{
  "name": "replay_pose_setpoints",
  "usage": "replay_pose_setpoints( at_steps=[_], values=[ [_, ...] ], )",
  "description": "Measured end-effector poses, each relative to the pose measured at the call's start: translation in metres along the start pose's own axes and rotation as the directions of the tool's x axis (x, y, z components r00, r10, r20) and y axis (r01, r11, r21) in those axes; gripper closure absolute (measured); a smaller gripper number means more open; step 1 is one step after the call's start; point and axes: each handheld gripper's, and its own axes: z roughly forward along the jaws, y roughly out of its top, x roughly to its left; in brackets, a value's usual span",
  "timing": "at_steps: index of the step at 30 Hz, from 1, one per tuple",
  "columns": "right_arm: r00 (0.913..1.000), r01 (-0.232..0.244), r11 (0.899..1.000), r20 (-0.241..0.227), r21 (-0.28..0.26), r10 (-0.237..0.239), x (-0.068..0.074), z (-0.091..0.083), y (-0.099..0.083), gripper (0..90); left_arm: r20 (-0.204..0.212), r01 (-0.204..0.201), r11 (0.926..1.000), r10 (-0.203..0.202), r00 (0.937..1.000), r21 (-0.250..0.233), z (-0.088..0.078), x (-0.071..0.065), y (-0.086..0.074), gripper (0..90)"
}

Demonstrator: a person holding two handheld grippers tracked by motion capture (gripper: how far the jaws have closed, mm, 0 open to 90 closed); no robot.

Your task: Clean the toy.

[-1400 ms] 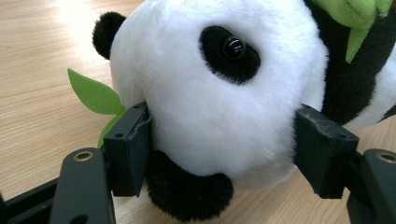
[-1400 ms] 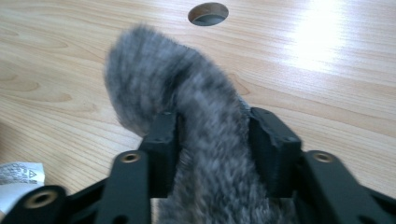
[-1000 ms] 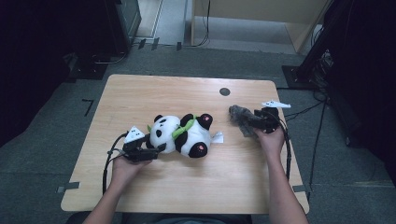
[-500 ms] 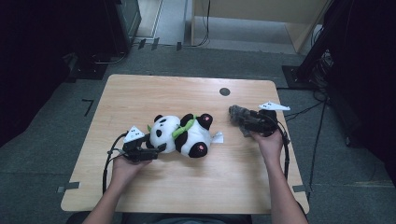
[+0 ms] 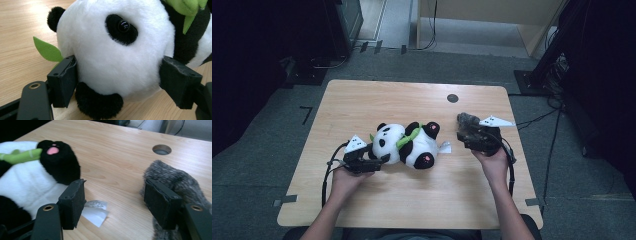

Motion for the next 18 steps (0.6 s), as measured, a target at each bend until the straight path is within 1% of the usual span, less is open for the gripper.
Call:
replay_pose_setpoints(
  at_steps=[1,2,3,4,5,6,7,8,9,10,11,13,15,16,18],
  values=[
    [0.9998,0.012,1.0,-0.016,-0.002,-0.012,0.007,-0.002,0.0,34.0,0.0,-0.002,1.0,0.002,1.0,0.002,0.0,0.0,0.0,20.6],
    [0.9998,0.012,1.0,-0.016,-0.002,-0.012,0.007,-0.002,0.0,34.0,0.0,-0.002,1.0,0.002,1.0,0.002,0.0,0.0,0.0,20.6],
    [0.9993,0.027,1.0,-0.028,-0.007,-0.027,0.013,-0.003,0.0,33.9,0.0,-0.002,1.0,0.002,1.0,0.002,0.0,0.0,0.0,20.6],
    [0.9993,0.027,1.0,-0.028,-0.007,-0.027,0.013,-0.003,0.0,33.9,0.0,-0.003,1.0,0.003,1.0,0.003,0.0,0.0,0.0,20.6],
    [0.9982,0.044,0.999,-0.041,-0.008,-0.044,0.022,-0.005,0.0,33.7,0.0,-0.002,1.0,0.002,1.0,0.003,0.0,0.0,0.0,20.6],
    [0.9982,0.044,0.999,-0.041,-0.008,-0.044,0.022,-0.005,0.0,33.7,-0.001,-0.001,1.0,0.001,1.0,0.003,0.0,0.0,0.0,20.6],
    [0.9968,0.067,0.998,-0.042,-0.019,-0.067,0.03,-0.006,-0.002,33.7,-0.002,-0.005,1.0,0.005,1.0,0.004,0.0,0.0,0.001,20.5],
    [0.9968,0.067,0.998,-0.042,-0.019,-0.067,0.03,-0.006,-0.002,33.7,-0.003,-0.008,1.0,0.008,1.0,0.004,0.0,-0.001,0.001,20.5],
    [0.9955,0.076,0.997,-0.055,-0.018,-0.077,0.037,-0.007,-0.003,33.5,-0.004,-0.01,0.9999,0.01,0.9999,0.005,0.0,-0.001,0.001,20.6],
    [0.9955,0.076,0.997,-0.055,-0.018,-0.077,0.037,-0.007,-0.003,33.5,-0.003,-0.01,0.9999,0.01,0.9999,0.006,0.0,-0.001,0.001,20.6],
    [0.9941,0.078,0.997,-0.075,-0.009,-0.079,0.044,-0.006,-0.004,33.0,-0.003,-0.01,0.9999,0.01,0.9999,0.006,0.0,-0.001,0.001,20.6],
    [0.9933,0.081,0.997,-0.082,-0.009,-0.081,0.046,-0.005,-0.004,32.7,-0.003,-0.012,0.9999,0.012,0.9999,0.007,0.0,-0.001,0.001,20.6],
    [0.9904,0.087,0.996,-0.108,-0.004,-0.087,0.054,-0.003,-0.004,32.0,-0.004,-0.013,0.9999,0.013,0.9999,0.009,-0.001,-0.001,0.001,20.6],
    [0.9876,0.096,0.995,-0.124,-0.005,-0.096,0.06,-0.002,-0.004,31.2,-0.004,-0.013,0.9999,0.013,0.9999,0.009,-0.001,-0.001,0.001,20.6],
    [0.9872,0.093,0.996,-0.13,-0.007,-0.093,0.062,-0.002,-0.003,30.9,-0.004,-0.013,0.9999,0.013,0.9999,0.008,-0.001,-0.001,0.001,20.5]
  ],
)
